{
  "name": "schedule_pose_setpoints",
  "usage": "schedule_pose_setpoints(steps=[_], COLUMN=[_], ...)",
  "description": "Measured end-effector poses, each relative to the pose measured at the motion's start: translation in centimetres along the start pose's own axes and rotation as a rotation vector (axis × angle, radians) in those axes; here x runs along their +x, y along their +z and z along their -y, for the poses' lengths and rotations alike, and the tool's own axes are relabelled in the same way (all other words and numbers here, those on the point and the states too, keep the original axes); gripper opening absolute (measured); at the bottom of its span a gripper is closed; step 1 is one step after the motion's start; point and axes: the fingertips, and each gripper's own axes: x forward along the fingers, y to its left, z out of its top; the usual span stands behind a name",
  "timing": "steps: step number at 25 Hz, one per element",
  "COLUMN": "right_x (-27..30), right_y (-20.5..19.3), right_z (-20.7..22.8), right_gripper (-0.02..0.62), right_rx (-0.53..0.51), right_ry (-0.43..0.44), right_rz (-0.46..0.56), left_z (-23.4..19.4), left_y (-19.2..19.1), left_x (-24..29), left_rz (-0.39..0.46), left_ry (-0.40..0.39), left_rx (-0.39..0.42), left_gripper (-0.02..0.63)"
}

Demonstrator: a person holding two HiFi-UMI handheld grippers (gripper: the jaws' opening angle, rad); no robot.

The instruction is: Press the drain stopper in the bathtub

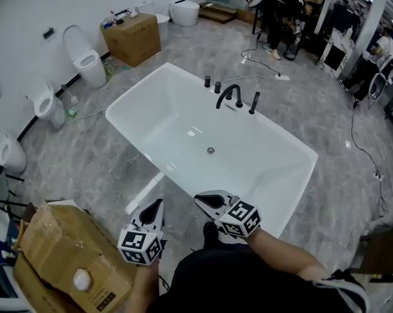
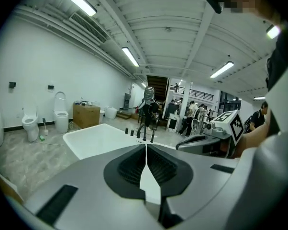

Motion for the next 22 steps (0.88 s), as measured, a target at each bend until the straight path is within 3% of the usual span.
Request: schedule_pose_setpoints(steps=[11, 22], right_x=[0.5, -2.2], right_y=[2.7, 2.0], right_z=[13.0, 18.4], right_gripper=[0.015, 0.014], right_rx=[0.030, 0.090], right_ry=[-0.019, -0.073], right_rz=[0.006, 0.017], left_z=[-0.1, 1.8], left_y=[4.6, 5.8], left_x=[13.7, 19.7], left_rz=[-0.049, -0.089], left_ry=[-0.059, -0.123], left_rx=[0.031, 0.051], left_gripper=[0.022, 0.022])
